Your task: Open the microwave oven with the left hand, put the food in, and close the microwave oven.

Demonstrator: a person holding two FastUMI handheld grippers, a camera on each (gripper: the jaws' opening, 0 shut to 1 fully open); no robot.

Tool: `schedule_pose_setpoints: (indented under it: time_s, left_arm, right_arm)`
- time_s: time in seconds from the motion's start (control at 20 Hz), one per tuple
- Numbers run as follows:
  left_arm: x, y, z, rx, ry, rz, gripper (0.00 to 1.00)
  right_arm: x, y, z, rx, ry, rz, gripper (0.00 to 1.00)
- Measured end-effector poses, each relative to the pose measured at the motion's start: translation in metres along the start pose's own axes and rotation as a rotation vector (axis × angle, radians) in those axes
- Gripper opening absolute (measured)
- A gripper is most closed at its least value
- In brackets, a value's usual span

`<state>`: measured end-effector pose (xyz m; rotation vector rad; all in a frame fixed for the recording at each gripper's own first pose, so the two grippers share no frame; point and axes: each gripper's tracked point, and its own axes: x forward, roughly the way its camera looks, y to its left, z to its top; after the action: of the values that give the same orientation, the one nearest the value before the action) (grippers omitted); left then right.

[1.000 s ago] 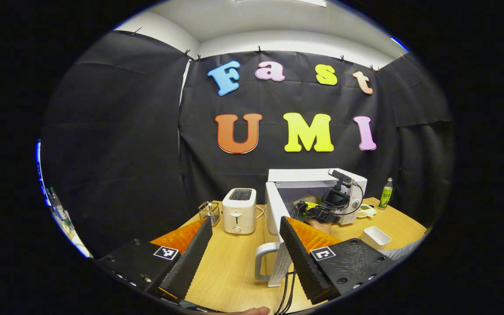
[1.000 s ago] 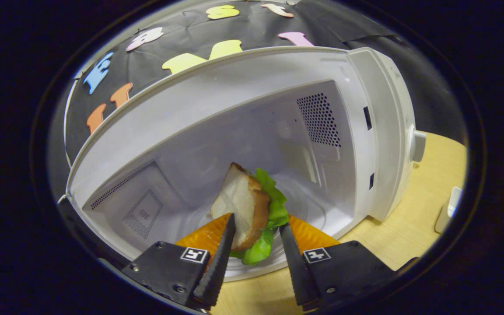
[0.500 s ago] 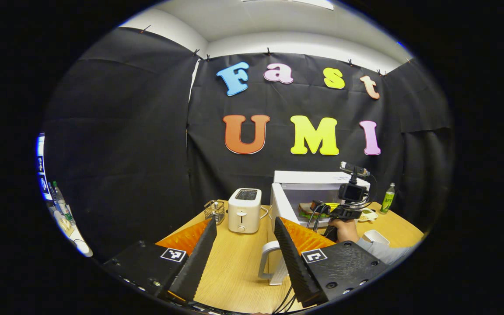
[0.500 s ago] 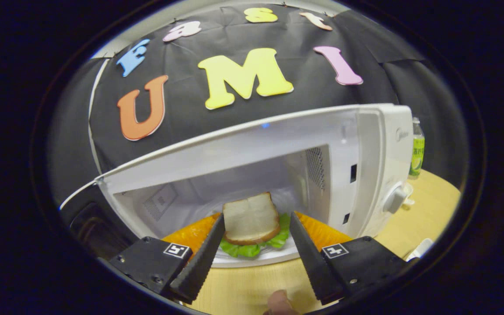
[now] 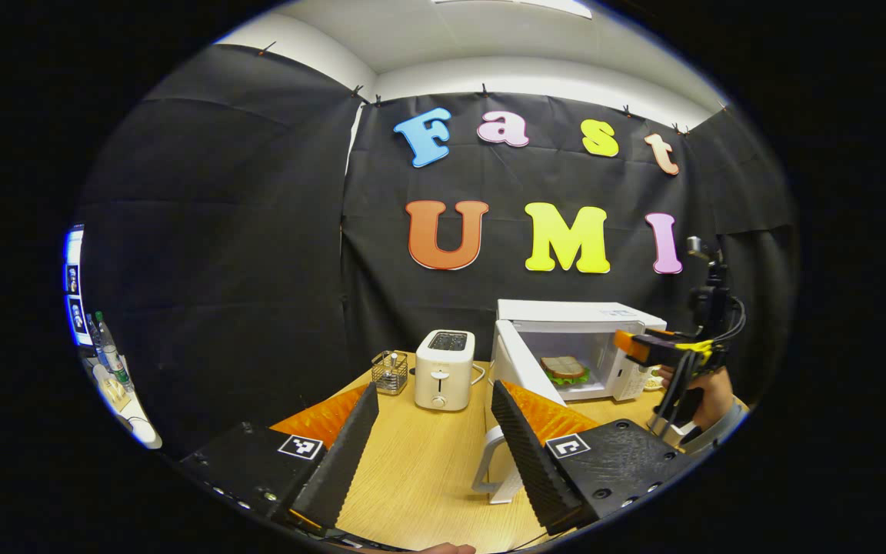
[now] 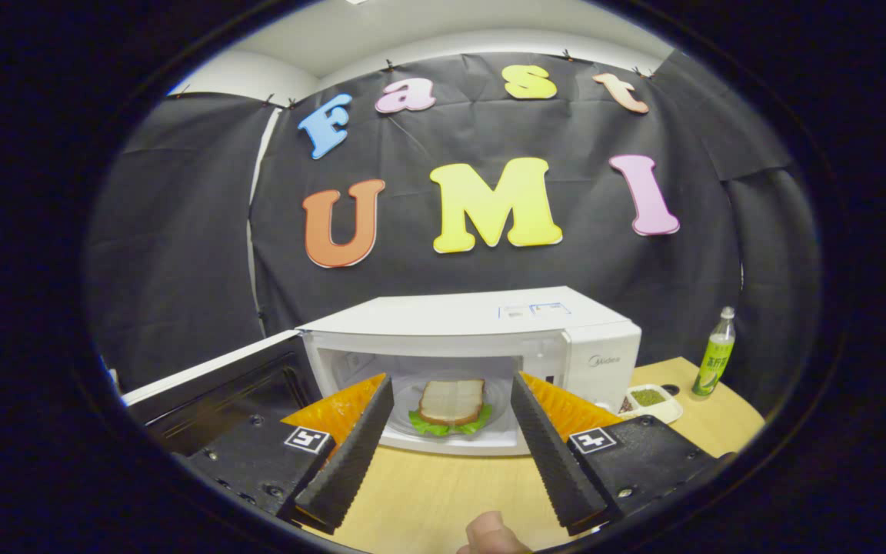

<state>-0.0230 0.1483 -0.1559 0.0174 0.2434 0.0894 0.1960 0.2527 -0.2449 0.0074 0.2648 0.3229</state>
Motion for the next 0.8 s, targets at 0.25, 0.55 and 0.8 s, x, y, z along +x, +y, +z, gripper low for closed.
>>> schedule_pose_setpoints:
  time_s: [0.25, 0.55, 0.8]
  left_arm:
    - [0.021, 0.016, -0.001, -0.003, -0.098, -0.053, 0.87]
    - [0.051, 0.004, -0.036, 0.057, -0.094, -0.173, 0.39]
    - [0.072, -0.01, -0.07, 0.039, -0.052, -0.233, 0.0]
  right_arm:
    - [-0.067, -0.036, 0.038, -0.054, -0.047, 0.012, 0.98]
    - [-0.143, -0.086, 0.067, -0.15, -0.044, -0.038, 0.98]
    - [-0.193, -0.108, 0.086, -0.084, -0.083, -0.051, 0.98]
